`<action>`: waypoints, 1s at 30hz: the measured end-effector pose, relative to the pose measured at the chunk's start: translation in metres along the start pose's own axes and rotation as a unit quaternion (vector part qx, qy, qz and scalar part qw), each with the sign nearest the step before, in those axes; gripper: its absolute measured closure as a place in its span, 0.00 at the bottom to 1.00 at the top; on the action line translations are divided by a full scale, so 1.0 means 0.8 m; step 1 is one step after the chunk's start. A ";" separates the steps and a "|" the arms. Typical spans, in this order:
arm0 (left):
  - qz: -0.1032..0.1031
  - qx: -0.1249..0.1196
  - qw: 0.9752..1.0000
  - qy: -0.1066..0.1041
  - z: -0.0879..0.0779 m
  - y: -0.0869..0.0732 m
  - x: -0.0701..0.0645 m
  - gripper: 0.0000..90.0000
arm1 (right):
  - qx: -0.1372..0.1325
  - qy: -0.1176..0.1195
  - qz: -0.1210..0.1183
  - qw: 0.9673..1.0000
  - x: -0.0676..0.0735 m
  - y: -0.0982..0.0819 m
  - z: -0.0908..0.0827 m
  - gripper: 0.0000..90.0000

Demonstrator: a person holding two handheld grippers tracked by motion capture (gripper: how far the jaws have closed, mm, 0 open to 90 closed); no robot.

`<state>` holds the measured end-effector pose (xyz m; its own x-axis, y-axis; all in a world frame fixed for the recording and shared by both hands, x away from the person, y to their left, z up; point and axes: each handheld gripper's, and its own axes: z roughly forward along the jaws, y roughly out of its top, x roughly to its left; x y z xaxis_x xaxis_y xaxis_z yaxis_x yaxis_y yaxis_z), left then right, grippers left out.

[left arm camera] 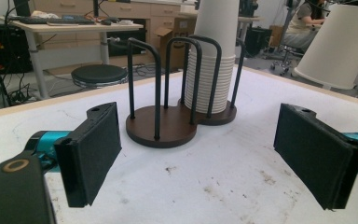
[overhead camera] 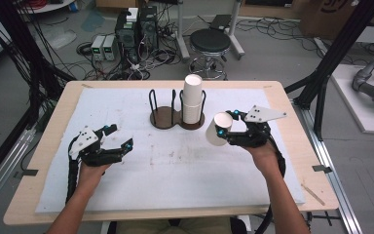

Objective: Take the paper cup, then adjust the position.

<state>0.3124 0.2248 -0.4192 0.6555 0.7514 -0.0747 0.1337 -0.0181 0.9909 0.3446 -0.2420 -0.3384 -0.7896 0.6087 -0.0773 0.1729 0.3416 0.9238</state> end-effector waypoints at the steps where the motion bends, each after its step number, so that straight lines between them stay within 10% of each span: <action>1: 0.000 0.000 1.000 -0.001 0.000 0.000 0.000 0.16 | -0.001 0.000 0.001 1.000 0.000 0.000 -0.001 0.39; 22: 0.004 0.002 1.000 -0.022 0.012 0.001 -0.005 0.16 | 0.000 0.004 0.010 1.000 0.000 -0.008 0.002 0.39; 30: 0.018 0.005 0.997 -0.073 0.023 0.005 -0.028 0.16 | 0.000 0.022 0.007 1.000 0.010 -0.007 0.010 0.39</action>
<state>0.3121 0.1958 -0.4156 0.7613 0.6460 -0.0554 0.1150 -0.0506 0.9921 0.3420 -0.2328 -0.3474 -0.8122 0.5815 -0.0469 0.1844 0.3322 0.9250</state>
